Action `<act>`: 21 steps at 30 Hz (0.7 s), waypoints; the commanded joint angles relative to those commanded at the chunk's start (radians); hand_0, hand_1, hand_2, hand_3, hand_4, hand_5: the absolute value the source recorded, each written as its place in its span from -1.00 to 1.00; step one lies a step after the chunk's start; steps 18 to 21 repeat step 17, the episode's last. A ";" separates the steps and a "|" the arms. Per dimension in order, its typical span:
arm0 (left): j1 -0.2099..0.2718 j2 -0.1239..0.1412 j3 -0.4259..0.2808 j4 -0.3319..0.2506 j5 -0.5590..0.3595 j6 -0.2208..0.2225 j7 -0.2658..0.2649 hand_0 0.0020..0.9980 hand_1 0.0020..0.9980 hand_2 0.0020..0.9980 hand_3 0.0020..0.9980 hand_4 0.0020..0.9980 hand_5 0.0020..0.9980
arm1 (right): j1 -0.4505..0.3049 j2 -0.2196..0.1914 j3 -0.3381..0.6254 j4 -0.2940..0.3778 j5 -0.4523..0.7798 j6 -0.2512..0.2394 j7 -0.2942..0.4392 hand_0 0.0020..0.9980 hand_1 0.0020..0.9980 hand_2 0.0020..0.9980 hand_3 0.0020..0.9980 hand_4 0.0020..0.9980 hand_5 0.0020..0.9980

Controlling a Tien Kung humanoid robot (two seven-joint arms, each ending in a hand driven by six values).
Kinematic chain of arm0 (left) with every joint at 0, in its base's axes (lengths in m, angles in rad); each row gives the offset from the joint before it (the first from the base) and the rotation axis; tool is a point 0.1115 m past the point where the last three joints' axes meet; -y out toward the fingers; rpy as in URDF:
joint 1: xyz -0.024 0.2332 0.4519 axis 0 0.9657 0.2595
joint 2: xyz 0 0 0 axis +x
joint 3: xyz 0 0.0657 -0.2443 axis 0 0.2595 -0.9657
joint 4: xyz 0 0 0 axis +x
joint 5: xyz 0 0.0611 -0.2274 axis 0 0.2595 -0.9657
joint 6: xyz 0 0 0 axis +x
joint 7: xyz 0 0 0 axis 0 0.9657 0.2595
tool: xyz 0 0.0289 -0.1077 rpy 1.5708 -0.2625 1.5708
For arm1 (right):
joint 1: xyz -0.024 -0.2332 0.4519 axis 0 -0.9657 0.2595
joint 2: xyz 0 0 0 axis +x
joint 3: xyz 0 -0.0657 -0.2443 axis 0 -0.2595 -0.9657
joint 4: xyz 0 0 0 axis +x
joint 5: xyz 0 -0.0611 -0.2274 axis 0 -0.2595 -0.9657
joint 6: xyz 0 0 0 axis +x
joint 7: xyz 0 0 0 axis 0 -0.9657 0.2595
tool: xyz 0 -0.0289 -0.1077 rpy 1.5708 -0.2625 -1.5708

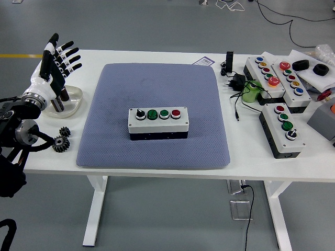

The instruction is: Pick up the button,place it on the desk,press the button,press the button

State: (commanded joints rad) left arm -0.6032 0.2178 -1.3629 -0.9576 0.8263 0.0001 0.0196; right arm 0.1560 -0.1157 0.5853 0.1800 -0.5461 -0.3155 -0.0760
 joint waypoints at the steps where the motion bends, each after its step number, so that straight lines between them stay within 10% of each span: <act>1: 0.004 -0.001 -0.002 -0.004 0.002 0.001 0.001 0.65 0.70 0.69 0.70 0.47 1.00 | -0.001 0.000 0.000 0.000 0.000 0.000 0.000 0.30 0.14 0.21 0.29 -0.46 -0.45; 21: 0.052 -0.009 -0.046 -0.043 0.024 -0.001 0.019 0.65 0.70 0.69 0.69 0.47 1.00 | -0.008 0.002 0.014 0.000 -0.018 -0.001 -0.007 0.30 0.14 0.21 0.29 -0.47 -0.45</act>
